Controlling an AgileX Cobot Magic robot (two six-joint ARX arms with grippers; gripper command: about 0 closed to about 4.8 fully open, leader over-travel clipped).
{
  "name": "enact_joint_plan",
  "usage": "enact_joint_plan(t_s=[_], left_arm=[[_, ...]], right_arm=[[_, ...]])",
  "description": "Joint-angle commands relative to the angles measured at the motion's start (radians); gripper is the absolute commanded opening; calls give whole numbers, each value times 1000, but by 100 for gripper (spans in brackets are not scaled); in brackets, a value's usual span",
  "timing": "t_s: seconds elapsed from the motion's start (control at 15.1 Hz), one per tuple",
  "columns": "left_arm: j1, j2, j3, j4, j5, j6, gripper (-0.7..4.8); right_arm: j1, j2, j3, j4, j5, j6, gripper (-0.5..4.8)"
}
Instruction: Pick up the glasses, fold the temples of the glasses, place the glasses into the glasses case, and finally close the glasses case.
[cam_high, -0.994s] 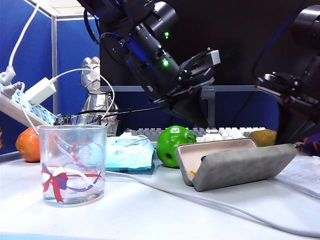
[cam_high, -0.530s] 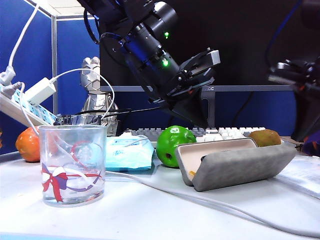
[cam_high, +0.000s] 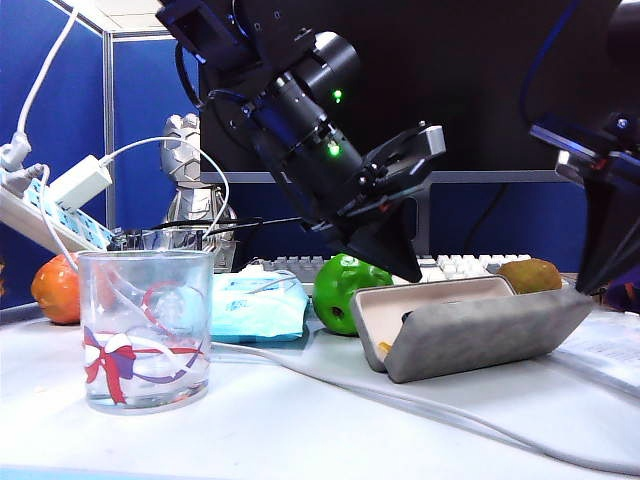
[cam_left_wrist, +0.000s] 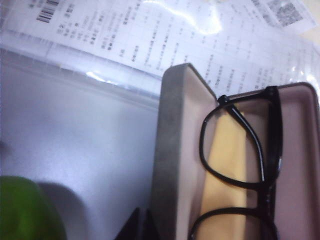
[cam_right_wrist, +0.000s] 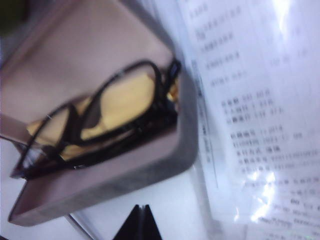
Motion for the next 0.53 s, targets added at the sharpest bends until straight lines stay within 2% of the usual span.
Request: enact_joint_plan(t_s=[0.07,0.27,0.53], left_arm=[[0,0,3,6,15,3,-5],[-2,0,3,6,64,3,-5],[-17,0,3,24,96,3,-5]], right_arm=[[2,37,0,7,-4,2,-3],[2,130,0,85,-47,3,-3],[2,132,0,130,-46,11,-3]])
